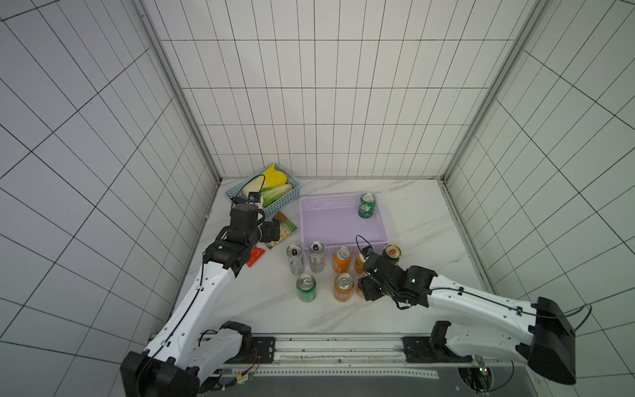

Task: Take out the drinks from the basket
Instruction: Place the drink at the center of the board.

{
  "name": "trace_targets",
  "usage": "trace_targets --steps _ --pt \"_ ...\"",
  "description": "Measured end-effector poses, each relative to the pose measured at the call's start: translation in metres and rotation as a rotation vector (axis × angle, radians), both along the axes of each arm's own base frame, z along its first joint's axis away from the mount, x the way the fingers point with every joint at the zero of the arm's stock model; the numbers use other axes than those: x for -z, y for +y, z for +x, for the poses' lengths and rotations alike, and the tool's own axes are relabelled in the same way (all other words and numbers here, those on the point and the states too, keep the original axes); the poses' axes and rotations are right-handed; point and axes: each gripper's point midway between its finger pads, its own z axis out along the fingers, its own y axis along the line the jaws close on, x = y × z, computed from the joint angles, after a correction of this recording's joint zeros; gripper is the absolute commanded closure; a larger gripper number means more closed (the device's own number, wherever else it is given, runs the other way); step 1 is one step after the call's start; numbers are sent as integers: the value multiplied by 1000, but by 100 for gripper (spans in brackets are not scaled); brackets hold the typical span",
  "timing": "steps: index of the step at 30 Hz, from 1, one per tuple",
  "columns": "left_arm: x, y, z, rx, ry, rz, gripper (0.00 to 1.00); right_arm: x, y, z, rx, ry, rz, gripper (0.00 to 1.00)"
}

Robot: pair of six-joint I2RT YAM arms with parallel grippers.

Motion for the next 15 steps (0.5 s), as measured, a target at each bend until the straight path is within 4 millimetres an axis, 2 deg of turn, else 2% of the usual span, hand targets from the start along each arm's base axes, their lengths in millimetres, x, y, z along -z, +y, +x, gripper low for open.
trace_targets --steps 11,15 --pt "0 0 0 0 0 0 2 6 0 1 2 6 -18 40" --pt "0 0 0 0 0 0 2 7 -1 1 5 3 -23 36"
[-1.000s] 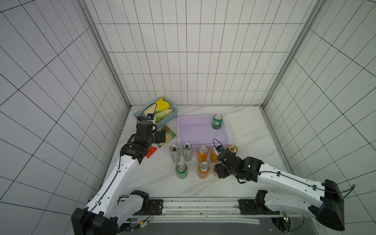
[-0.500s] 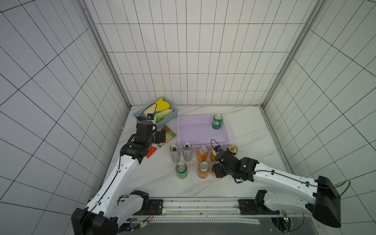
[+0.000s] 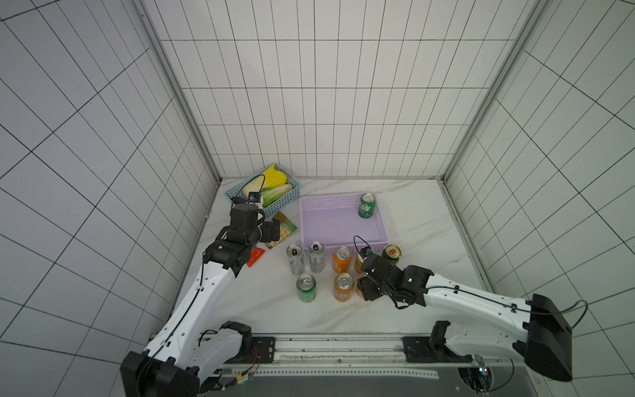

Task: Take out the drinks from the basket
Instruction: Place the drink at the center of the board.

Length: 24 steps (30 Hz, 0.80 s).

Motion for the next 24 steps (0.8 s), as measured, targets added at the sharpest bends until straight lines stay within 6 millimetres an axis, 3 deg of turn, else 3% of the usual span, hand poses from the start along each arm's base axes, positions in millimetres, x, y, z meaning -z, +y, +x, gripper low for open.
trace_targets --steps 9,17,20,24 --pt "0 0 0 0 0 0 2 0 -1 1 11 -5 3 21" --pt "0 0 0 0 0 0 2 -13 0 1 14 -21 42 5" --pt "0 0 0 0 0 0 2 -26 2 2 11 -28 59 2" --pt "0 0 0 0 0 0 2 -60 9 8 9 -53 105 0"
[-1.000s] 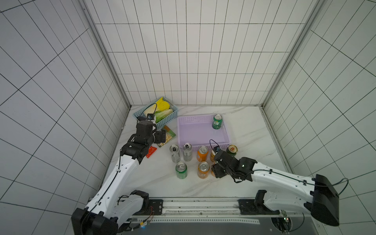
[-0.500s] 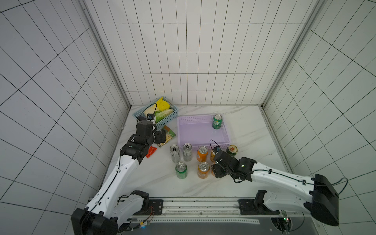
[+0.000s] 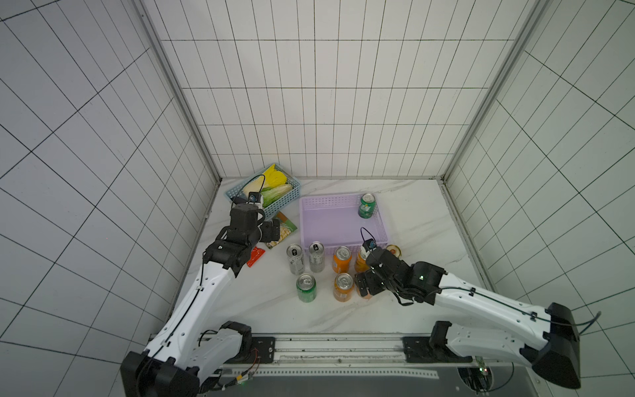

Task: Take out the drinks from the basket
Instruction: Place the drink at the center of the board, then pick up the drink from the basket.

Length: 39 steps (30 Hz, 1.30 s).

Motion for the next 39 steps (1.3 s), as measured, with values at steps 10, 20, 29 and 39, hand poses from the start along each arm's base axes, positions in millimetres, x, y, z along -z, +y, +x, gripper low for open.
trace_targets --steps 10,20,29,39 --pt "0 0 0 0 0 0 2 -57 -7 37 30 -54 38 1" --pt "0 0 0 0 0 0 2 -61 -38 117 121 -56 -26 0" --pt "0 0 0 0 0 0 2 -43 -50 191 179 -11 -17 1" --pt "0 0 0 0 0 0 2 -24 -44 265 226 5 -18 2"
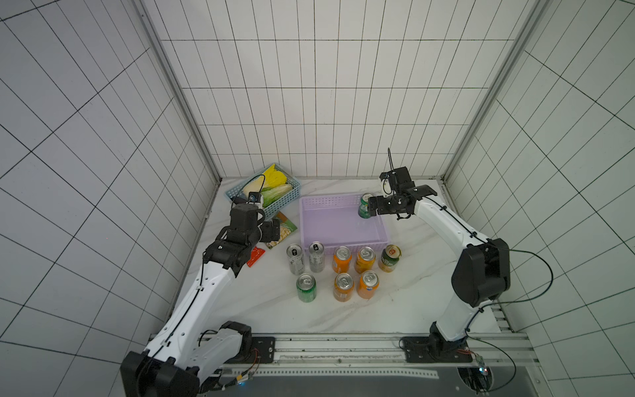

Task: Take out the drinks from the basket
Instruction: Pick up the drink from the basket.

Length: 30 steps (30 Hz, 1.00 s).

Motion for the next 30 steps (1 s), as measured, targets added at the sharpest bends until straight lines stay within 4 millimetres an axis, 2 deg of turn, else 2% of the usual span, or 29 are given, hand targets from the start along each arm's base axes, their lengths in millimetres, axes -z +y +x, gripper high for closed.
trace_targets --steps 7,11,22,30 --pt "0 0 0 0 0 0 2 -1 15 41 5 -28 -1 3" --pt "0 0 0 1 0 0 2 3 19 54 6 -21 -16 6" --pt "0 -1 0 6 1 -4 2 25 24 73 3 26 -61 8" --pt "3 -2 1 7 11 -4 2 34 31 84 -12 40 -83 14"
